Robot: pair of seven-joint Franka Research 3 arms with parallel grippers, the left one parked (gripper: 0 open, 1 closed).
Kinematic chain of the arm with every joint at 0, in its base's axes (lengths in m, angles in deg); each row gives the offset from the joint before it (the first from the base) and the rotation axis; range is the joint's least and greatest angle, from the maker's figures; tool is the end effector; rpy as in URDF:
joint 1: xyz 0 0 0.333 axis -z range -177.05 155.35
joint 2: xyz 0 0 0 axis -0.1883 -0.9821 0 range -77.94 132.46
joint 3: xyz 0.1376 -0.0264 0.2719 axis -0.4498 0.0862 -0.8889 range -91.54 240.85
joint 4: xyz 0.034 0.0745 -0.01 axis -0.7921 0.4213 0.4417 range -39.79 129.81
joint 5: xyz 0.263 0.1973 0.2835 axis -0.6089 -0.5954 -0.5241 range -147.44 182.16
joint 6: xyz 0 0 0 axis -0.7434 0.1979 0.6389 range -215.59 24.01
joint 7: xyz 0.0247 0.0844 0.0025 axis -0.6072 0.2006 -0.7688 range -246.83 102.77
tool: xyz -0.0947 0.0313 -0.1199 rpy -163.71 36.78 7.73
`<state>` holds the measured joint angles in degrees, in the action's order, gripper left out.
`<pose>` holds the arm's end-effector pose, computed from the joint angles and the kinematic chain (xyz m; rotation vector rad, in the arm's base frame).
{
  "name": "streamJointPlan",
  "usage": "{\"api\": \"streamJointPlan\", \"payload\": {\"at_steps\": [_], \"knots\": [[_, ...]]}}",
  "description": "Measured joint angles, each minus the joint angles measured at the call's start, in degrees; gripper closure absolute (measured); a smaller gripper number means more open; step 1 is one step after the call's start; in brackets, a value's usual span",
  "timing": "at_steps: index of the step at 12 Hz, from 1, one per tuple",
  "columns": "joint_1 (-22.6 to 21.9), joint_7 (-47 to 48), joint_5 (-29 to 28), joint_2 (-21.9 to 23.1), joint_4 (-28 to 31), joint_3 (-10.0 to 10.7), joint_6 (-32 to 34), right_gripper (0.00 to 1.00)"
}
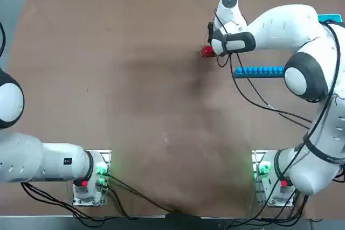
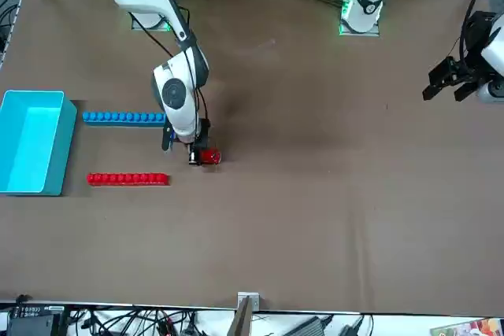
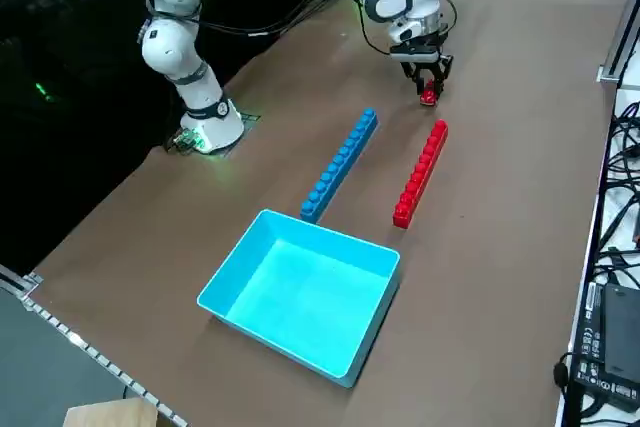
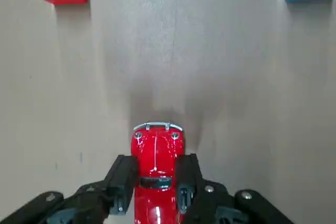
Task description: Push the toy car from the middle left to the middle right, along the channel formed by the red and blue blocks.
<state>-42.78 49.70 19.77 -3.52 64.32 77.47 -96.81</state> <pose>0.5745 0.3184 0.1226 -2.1716 2.1801 -0.1042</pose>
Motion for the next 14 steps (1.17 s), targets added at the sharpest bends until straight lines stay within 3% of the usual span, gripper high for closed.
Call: {"api": "streamJointPlan", "payload": {"at_steps": [14], "knots": [[-3.81,2.9,-0.01,-2.47,-3.91,0.01,0.11,0.56]]}}
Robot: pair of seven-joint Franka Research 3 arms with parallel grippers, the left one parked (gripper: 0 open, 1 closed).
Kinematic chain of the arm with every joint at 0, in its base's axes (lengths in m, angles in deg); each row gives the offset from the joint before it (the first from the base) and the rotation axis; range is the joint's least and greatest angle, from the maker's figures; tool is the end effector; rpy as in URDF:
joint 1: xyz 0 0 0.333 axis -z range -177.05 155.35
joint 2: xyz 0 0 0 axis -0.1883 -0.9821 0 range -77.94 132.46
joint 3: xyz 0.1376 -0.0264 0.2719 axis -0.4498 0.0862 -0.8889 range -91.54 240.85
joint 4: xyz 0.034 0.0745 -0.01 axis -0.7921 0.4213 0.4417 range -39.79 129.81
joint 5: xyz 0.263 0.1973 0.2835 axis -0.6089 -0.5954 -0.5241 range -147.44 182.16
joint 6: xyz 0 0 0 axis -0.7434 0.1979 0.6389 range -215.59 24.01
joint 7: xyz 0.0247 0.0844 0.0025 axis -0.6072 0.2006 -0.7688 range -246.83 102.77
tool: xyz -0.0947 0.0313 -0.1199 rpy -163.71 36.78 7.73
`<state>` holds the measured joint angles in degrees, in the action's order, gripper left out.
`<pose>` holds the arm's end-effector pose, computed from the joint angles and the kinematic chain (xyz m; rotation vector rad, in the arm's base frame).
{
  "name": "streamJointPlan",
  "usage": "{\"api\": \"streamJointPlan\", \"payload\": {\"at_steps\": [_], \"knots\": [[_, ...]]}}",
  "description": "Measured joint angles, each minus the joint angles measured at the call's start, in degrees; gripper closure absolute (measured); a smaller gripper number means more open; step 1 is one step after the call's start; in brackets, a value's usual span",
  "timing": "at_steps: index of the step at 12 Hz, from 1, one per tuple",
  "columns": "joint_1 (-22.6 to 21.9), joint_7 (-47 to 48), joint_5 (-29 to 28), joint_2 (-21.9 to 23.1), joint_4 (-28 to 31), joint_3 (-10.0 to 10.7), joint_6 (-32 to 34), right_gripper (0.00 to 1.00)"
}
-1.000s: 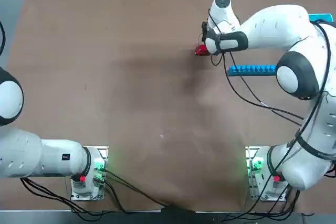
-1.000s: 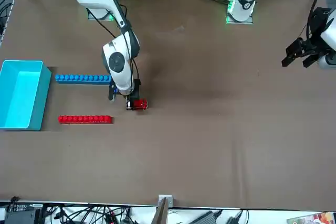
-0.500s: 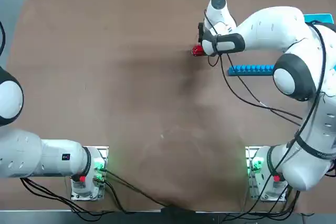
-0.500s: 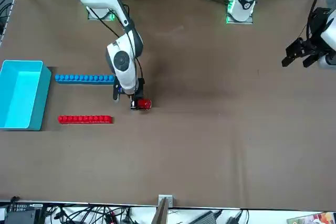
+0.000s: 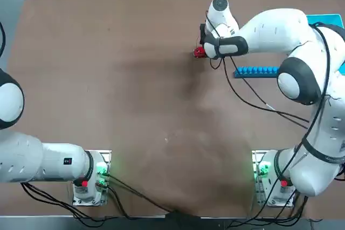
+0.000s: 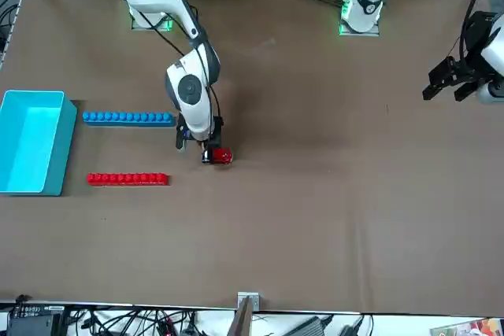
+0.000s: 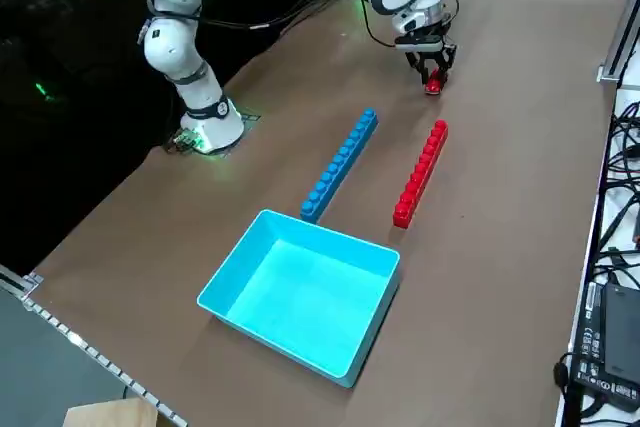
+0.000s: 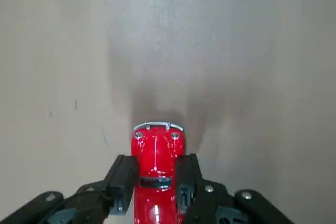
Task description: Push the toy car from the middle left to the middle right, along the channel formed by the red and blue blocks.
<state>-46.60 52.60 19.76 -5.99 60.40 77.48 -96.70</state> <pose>0.5684 0.3670 0.1235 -2.1711 2.1430 -0.1077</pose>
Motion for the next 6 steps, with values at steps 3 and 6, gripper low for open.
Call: {"api": "streamJointPlan", "payload": {"at_steps": [3,6], "knots": [[-0.78,1.19,0.0,-0.55,-0.87,0.0,0.01,0.56],[-1.72,2.27,0.0,-1.29,-2.04,0.0,0.02,0.56]]}}
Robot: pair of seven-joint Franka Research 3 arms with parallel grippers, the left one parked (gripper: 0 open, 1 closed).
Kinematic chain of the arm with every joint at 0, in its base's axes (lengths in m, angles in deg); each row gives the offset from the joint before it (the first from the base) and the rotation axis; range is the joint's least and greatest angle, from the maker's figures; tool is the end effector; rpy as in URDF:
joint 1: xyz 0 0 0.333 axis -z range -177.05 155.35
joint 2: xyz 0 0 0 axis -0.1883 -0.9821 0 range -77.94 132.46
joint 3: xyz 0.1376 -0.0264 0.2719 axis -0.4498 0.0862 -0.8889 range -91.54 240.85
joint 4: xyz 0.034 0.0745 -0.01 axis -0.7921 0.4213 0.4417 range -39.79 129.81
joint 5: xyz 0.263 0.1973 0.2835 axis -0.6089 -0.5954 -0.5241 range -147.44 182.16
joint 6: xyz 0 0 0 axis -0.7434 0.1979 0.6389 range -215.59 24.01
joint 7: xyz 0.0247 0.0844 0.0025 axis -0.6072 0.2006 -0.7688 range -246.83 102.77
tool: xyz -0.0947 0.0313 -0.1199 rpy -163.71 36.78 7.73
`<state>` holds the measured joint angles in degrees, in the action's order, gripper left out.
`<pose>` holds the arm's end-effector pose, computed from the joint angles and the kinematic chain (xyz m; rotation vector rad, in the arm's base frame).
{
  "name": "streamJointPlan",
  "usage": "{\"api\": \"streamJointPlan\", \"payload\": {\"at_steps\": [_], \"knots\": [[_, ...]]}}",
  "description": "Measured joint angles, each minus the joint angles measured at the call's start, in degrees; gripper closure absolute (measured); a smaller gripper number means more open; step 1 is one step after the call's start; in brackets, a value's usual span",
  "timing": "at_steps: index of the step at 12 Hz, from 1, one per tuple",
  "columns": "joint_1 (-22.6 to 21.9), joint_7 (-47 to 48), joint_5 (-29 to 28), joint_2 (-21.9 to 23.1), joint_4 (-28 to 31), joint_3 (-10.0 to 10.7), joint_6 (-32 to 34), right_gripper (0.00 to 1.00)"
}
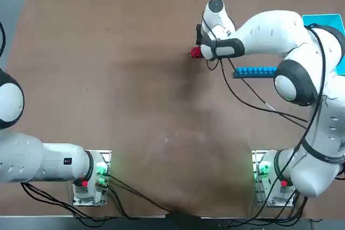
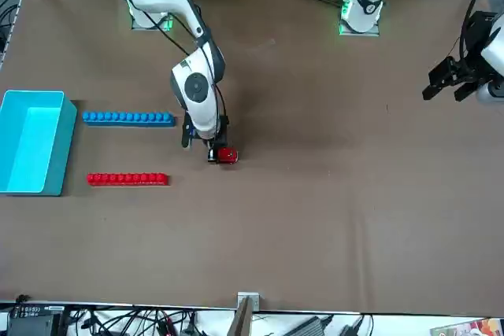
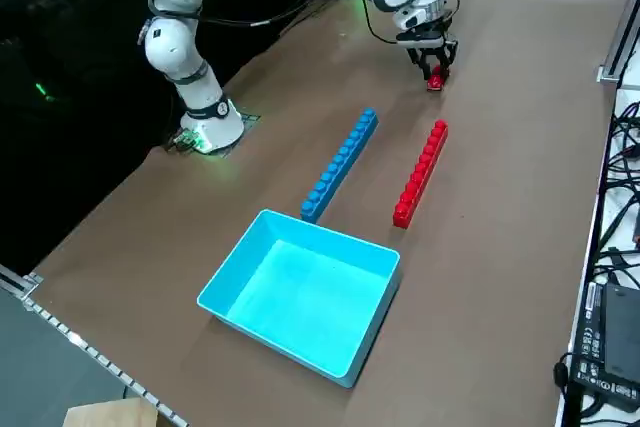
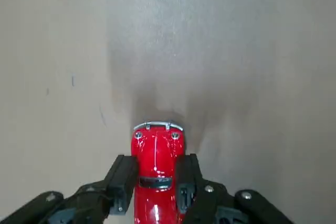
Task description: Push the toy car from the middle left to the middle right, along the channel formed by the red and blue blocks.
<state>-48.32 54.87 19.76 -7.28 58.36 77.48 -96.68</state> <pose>0.5653 0.3899 0.1239 -2.1510 2.1422 -0.1071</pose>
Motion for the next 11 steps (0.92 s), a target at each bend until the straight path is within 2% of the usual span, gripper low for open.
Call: {"api": "streamJointPlan", "payload": {"at_steps": [11], "knots": [[-2.08,0.86,-0.08,-1.8,-2.97,0.04,0.3,0.56]]}}
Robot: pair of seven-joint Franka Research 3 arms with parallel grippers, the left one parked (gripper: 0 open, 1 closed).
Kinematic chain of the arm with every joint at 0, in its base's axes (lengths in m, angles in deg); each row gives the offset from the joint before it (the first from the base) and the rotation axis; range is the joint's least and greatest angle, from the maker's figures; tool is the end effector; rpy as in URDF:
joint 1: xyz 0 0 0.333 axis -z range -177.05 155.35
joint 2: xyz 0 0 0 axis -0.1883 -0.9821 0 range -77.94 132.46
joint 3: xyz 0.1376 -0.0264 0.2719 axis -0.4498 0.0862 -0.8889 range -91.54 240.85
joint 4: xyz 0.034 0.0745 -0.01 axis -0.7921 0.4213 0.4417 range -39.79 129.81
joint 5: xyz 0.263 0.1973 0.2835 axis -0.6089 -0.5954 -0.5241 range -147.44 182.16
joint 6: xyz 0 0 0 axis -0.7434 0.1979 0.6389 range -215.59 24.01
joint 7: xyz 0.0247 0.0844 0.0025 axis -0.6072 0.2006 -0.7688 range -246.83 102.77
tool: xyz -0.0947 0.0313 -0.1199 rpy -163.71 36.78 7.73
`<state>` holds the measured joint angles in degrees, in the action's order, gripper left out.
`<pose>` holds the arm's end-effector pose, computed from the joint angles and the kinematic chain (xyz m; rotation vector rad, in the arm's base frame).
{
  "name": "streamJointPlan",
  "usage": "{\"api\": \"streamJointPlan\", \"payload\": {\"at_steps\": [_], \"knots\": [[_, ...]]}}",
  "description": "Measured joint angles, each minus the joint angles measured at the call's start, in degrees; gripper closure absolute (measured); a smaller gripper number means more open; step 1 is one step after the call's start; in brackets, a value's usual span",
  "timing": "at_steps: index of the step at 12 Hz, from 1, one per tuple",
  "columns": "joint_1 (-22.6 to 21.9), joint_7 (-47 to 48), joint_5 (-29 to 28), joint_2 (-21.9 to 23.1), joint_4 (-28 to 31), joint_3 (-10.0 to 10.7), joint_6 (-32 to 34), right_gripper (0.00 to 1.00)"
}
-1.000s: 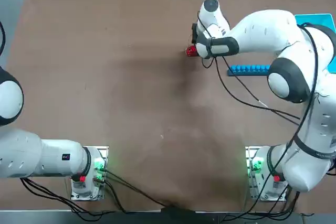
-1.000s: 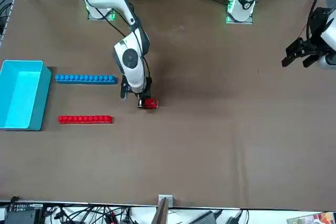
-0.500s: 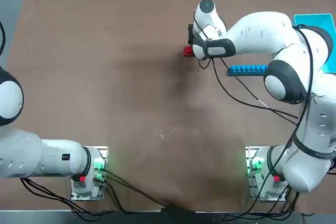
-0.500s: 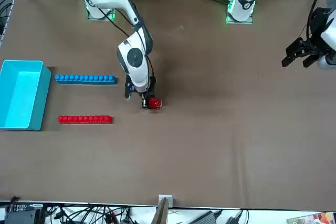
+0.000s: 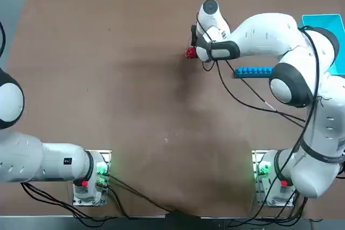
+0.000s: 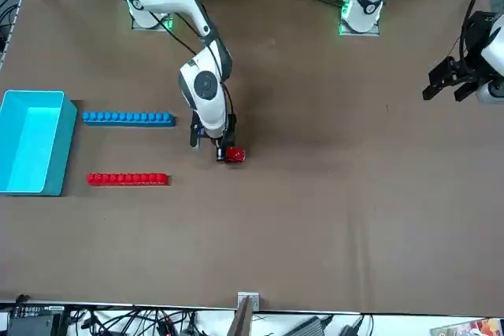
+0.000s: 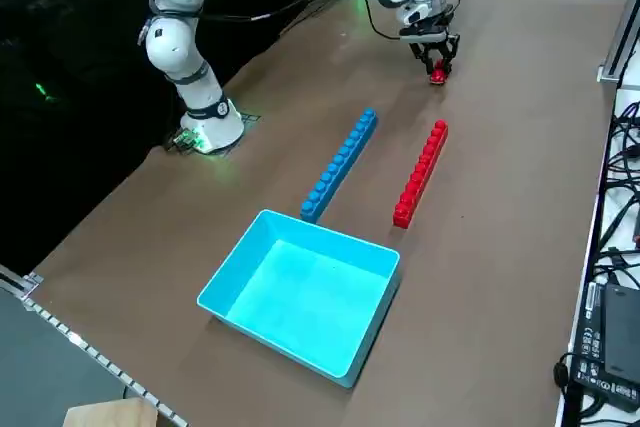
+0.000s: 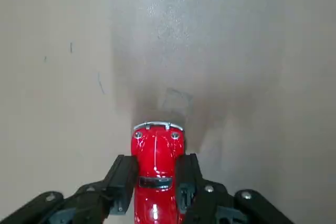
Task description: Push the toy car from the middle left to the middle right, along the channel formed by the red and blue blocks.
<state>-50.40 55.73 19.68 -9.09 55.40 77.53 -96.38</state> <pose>0.5619 0.4184 0.1246 -2.1611 2.1087 -0.1074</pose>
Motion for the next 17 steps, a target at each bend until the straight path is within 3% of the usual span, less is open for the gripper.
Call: {"api": "streamJointPlan", "payload": {"at_steps": [6,7,11,14,17], "knots": [[-0.2,0.16,-0.08,-0.37,-1.03,0.11,1.47,0.56],[-0.32,0.2,-0.19,-1.23,-2.82,0.1,4.54,0.41],[-0.43,0.1,-0.16,-1.3,-7.51,0.18,13.42,0.0],[-0.34,-3.14,-0.15,1.95,-11.49,0.54,23.54,0.0],[0.52,-6.66,-0.15,7.41,-12.13,1.08,29.3,0.0]]}}
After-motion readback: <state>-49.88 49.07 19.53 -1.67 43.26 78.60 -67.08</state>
